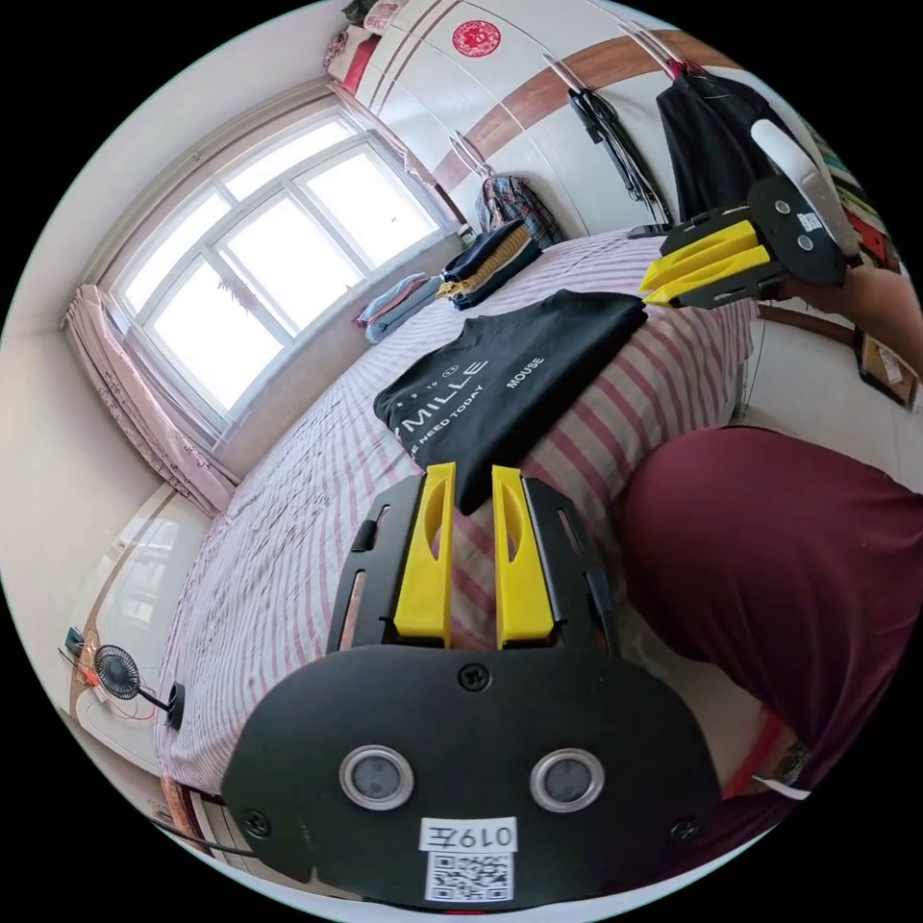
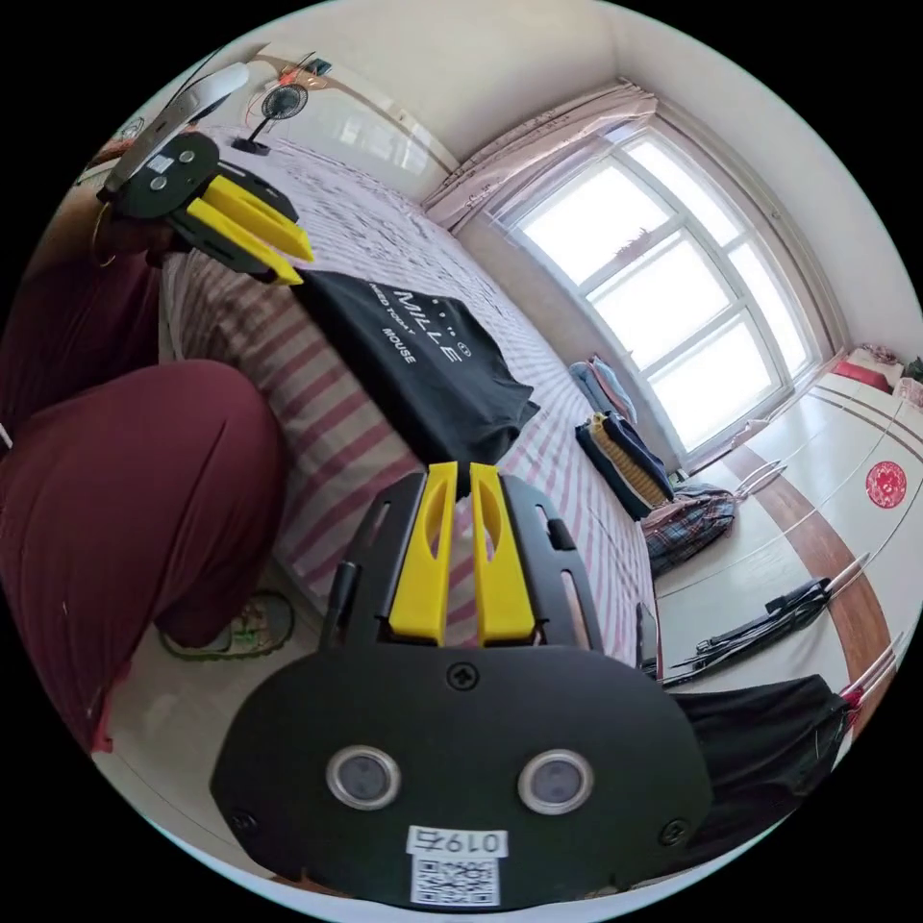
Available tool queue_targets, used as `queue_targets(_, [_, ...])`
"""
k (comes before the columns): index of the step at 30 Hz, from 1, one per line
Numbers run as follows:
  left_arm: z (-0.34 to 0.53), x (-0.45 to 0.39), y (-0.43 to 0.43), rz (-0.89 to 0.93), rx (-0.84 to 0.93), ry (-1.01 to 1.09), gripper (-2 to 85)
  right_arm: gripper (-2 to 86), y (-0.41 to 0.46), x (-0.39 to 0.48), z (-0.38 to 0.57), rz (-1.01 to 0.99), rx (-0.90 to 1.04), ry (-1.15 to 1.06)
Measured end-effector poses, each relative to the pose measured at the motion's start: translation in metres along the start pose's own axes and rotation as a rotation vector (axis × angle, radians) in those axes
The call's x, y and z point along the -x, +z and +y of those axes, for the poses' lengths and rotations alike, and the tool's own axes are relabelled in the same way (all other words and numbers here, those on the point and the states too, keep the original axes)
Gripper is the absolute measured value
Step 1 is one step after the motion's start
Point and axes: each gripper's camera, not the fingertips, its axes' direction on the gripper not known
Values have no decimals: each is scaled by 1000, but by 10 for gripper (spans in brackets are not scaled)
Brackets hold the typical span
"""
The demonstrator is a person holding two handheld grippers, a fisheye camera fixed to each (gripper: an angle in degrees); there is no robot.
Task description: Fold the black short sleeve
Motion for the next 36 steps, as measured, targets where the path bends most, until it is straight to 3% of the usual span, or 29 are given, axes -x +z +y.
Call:
queue_targets(13, [-2,-25,12,7,17,48,9,57,13,92,-30,66,70,-171])
queue_targets(18, [-2,-25,2,59,-41,27,10,28,10,106,-36,55,71,-152])
queue_targets(36, [-12,-14,22,80,51,21,10,-3,-3,109,-47,-30,24,-47])
